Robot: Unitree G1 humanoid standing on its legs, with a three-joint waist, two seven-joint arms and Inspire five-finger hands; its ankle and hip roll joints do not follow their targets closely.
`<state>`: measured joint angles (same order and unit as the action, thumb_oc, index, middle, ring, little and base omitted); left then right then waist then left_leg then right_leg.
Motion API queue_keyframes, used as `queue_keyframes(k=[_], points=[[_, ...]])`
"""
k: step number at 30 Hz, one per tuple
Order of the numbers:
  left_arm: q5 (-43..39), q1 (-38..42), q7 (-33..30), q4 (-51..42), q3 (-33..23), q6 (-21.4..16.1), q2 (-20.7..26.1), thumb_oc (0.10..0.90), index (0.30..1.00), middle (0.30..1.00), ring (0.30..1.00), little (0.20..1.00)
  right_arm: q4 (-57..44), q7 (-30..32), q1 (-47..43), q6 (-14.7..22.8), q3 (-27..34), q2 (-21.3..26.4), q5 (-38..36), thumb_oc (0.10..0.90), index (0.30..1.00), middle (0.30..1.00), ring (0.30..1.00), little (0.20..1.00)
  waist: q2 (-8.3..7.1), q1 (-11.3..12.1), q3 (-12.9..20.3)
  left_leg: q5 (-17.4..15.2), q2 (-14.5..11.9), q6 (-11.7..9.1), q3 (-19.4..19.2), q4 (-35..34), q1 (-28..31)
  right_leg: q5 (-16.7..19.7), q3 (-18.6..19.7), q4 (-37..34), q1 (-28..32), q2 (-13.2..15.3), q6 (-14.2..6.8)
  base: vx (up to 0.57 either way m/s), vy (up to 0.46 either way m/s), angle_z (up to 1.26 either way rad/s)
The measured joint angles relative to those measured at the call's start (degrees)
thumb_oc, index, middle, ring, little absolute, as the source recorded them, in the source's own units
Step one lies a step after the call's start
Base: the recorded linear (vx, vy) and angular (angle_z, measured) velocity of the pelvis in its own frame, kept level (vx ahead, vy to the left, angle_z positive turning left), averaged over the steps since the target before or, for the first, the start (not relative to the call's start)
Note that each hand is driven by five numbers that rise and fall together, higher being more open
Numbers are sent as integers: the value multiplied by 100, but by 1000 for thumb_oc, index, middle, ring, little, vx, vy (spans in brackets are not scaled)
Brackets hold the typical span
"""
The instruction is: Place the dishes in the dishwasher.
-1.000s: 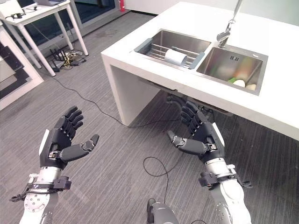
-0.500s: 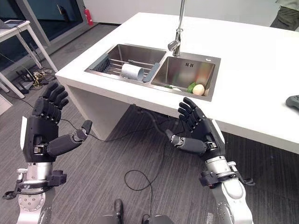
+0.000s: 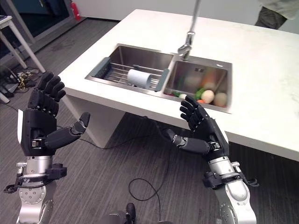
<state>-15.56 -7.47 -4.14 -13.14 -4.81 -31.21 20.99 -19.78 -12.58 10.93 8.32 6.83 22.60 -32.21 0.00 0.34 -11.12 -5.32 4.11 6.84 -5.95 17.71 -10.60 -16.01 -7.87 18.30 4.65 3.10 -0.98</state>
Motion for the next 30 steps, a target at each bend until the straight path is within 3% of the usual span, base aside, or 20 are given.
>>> queue_keyframes(k=[4,6,7,9,10,11,12,13,14,16,18,21,23,26,27,30], points=[[2,-6,84,4,-9,7,26,800,900,900,900,900,-18,10,-17,8,-83,-100,43,800,900,900,900,900,-87,62,3,-165,151,220,84,-104,296,267,-45,705,-107,122,-375,141,241,13],[-2,-10,129,-5,-14,8,36,800,900,900,900,900,-30,23,35,23,-126,-182,53,800,900,900,900,900,-120,-29,14,-249,219,321,133,-71,439,412,121,2495,-941,300,-472,97,150,16],[-6,-30,125,-61,-14,8,32,800,900,900,900,900,-30,48,49,23,-172,-187,56,800,900,900,900,900,-109,-46,11,-266,225,310,110,-129,518,399,54,2794,-1254,317,-490,119,90,4],[-70,-38,103,-237,-19,6,31,800,900,900,900,900,-36,54,20,25,-261,-181,67,800,900,900,900,900,-83,5,9,-256,225,305,8,-291,590,323,-234,2543,-1547,308,-339,122,-11,-22],[-188,-41,104,-306,-15,5,32,800,900,900,900,900,-35,48,39,25,-335,-153,72,800,900,900,900,900,5,-1,5,-201,203,231,2,-438,667,278,-381,1821,-1541,104,-214,111,-67,-27],[-217,-10,105,-291,-17,3,28,800,900,900,900,900,-22,36,76,17,-360,-116,71,800,900,900,900,900,78,-23,8,-180,189,-438,-14,-566,714,383,-382,691,-1407,-279,6,100,-103,-3],[-214,82,107,-265,-60,-17,212,800,900,900,900,900,-13,20,103,39,-323,-209,51,800,900,900,900,900,-331,-37,-22,-522,432,-212,164,584,130,967,-259,-53,-1390,138,248,104,-154,-7],[-207,115,116,-276,-79,-44,268,800,900,900,900,900,9,-9,35,106,-191,-75,50,800,900,900,900,900,-159,-21,-55,-996,-252,-174,689,1265,-147,842,-278,329,-1660,167,-290,106,-165,-53],[-217,-36,63,-241,-132,-45,51,800,900,900,900,900,48,-51,10,20,-162,24,49,800,900,900,900,900,-85,109,-135,-1144,-162,-384,551,1127,10,610,-139,871,-2078,321,-505,119,-151,-67],[-219,-93,-40,-91,-186,21,-50,800,900,900,900,900,-53,-118,158,12,-123,83,44,800,900,900,900,900,-48,-91,-176,-796,-7,-243,465,548,295,626,-112,807,-2533,523,-541,161,-225,-31],[-208,-86,-46,-92,-169,25,-34,800,900,900,900,900,-60,-123,166,13,-168,22,38,800,900,900,900,900,-45,-227,-174,-745,119,-208,356,308,572,800,-58,548,-2698,546,-356,166,-269,-9],[-214,-85,-58,-307,-72,20,-34,800,900,900,900,900,-181,-96,135,12,-209,29,42,800,900,900,900,900,-76,-224,-137,-746,228,-210,305,84,876,957,26,333,-2339,231,-170,190,-295,10],[-218,-85,-128,-331,-53,5,-32,800,900,900,900,900,-172,55,-117,-10,-401,46,51,800,900,900,900,900,-73,-171,-107,-761,172,-244,296,9,995,1230,6,141,-2068,93,29,221,-321,-2],[-217,-67,-180,-363,6,4,-1,800,900,900,900,900,-178,130,-279,-1,-418,74,50,800,900,900,900,900,-56,-186,-41,-792,-20,-478,274,-214,1326,1338,-234,224,-1885,-23,189,205,-268,-11],[-238,-69,-154,-404,16,4,8,800,900,900,900,900,-180,180,-253,10,-387,147,48,800,900,900,900,900,-42,-220,2,-808,-135,-641,220,-330,1457,1221,-309,459,-1883,-73,222,259,-345,-5],[-450,-96,-21,-517,61,7,12,800,900,900,900,900,-166,255,-144,15,-309,255,47,800,900,900,900,900,-148,-253,102,-719,-168,-814,118,-316,1612,871,-330,618,-1811,-86,327,174,-242,-6]])
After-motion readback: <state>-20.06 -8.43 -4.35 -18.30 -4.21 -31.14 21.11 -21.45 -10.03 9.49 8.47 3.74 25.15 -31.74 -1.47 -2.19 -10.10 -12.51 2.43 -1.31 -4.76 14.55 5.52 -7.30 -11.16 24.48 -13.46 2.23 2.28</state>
